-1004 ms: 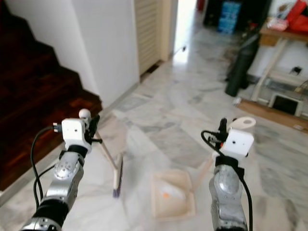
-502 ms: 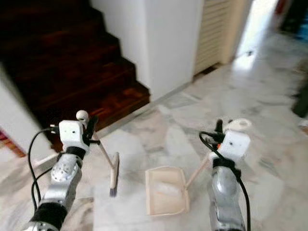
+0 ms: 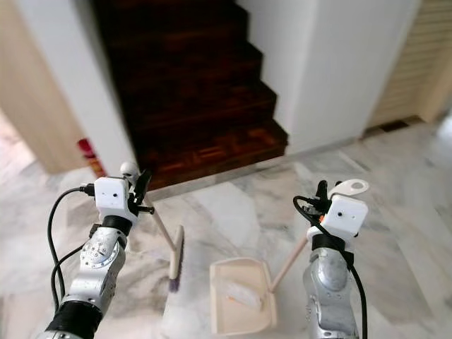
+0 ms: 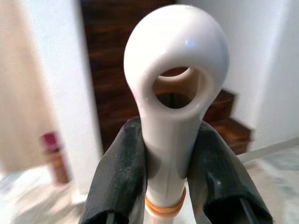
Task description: Sweep floor
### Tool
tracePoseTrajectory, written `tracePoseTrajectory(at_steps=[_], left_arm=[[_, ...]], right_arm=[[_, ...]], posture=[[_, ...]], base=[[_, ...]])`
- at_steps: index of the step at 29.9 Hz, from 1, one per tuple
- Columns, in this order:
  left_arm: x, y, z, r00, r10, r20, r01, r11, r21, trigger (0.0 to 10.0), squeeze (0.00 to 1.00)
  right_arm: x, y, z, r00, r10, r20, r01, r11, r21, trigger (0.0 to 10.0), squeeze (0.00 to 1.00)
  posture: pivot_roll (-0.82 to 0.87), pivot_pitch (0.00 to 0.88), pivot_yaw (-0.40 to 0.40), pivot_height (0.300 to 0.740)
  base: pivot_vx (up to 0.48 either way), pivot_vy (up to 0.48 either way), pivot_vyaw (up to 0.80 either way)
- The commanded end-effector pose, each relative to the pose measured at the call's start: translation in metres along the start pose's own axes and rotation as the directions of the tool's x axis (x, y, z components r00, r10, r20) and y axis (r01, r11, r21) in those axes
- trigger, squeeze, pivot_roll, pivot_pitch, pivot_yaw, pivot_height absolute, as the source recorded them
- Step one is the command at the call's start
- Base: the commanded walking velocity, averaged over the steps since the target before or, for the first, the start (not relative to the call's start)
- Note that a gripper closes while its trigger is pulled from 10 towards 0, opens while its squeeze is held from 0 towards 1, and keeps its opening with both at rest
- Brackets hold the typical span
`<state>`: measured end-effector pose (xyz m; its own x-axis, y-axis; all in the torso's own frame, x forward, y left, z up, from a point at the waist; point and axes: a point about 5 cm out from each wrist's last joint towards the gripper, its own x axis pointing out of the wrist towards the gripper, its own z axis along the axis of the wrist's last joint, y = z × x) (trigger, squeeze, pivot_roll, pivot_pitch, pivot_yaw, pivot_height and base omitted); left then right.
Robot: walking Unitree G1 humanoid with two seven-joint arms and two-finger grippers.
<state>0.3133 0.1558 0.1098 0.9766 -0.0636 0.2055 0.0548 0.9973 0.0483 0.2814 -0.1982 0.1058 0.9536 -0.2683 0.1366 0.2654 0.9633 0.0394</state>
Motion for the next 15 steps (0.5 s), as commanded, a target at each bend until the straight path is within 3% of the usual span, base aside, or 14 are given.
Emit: tracePoseTrajectory(at_steps=[1,3,15], left_arm=[[0.0047,-0.0006,0.0105,0.999,-0.01,0.04,0.009,1.0,0.02,10.0,0.0],[0.0047,-0.0022,0.0107,0.999,-0.015,0.039,0.014,1.0,0.019,10.0,0.0],[0.0034,-0.0053,0.0115,0.999,-0.021,0.031,0.021,1.0,0.01,10.0,0.0]], right_arm=[[0.0036,0.0006,0.0137,0.998,-0.002,0.057,0.001,1.0,0.023,10.0,0.0],[0.0035,0.0005,0.0131,0.999,-0.004,0.052,0.003,0.999,0.032,10.0,0.0],[0.007,-0.0024,0.0122,0.999,-0.021,0.032,0.019,0.998,0.061,10.0,0.0]], posture=[[-0.04,0.0,0.003,0.74],[-0.04,0.0,0.002,0.74],[-0.03,0.0,-0.004,0.74]], base=[[0.0,0.0,0.8],[0.0,0.0,0.6],[0.0,0.042,0.0]])
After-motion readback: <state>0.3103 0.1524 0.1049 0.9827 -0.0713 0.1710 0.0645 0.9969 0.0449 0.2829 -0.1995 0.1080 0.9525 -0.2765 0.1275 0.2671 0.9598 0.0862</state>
